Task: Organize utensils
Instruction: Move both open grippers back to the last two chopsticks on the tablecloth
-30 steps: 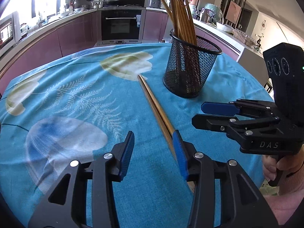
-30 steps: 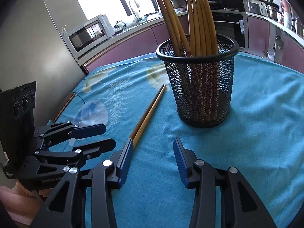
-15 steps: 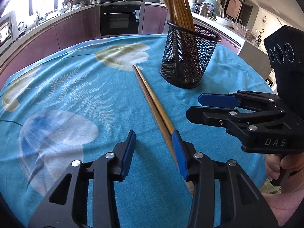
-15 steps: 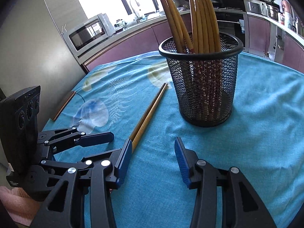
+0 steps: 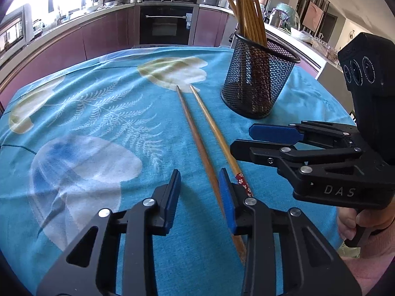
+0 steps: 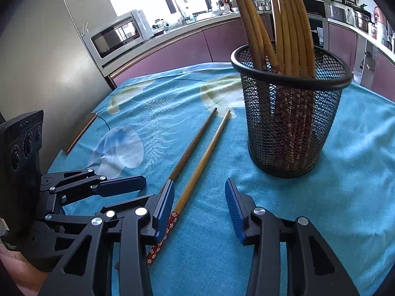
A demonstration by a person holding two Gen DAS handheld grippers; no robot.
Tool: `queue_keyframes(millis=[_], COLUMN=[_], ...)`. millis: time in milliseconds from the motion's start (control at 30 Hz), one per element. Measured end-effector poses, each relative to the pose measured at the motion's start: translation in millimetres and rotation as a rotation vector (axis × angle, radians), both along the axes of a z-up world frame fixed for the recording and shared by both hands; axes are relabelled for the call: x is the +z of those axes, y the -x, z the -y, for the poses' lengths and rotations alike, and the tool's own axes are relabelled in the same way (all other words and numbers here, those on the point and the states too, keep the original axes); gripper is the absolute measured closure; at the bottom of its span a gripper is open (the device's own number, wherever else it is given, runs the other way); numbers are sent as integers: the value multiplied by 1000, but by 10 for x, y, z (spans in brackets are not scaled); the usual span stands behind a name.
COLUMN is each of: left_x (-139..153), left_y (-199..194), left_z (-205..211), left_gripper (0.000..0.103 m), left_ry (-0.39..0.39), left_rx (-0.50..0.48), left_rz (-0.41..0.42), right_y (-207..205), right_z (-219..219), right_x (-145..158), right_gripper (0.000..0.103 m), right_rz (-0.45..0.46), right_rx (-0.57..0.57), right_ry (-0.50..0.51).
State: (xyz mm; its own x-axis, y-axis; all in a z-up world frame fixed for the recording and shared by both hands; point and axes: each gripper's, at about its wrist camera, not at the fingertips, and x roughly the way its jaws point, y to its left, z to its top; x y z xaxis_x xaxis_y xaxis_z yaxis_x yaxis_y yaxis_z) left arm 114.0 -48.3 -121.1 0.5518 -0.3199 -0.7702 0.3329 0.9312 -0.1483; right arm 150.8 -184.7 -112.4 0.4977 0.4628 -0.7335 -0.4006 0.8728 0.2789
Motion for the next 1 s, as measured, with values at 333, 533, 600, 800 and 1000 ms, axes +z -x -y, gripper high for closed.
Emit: queue_keyframes(millis=[333,533,600,800,1000], left_x=[-25,-27,-26,-1,-6], left_y=[10,6,-1,-79,-231], left_z=[-29,-23,-14,17,94], left_gripper=[71,72,75,74,74], left_ry=[19,20,22,44,16], left_rx=[1,-2,-4,-17,-15], left_rz=[-2,-4,-6,-17,-15], right_y=[-99,-63,-49,-42,-81], right_z=[-153,-124,-88,31,20], right_x=[-57,-46,-43,-34,-44], right_gripper=[81,91,92,92,92], right_rz=[-3,-6,-11,-19,-14], right_rx=[-5,2,-3,-32,-39], right_ry=[70,94,95,103,123])
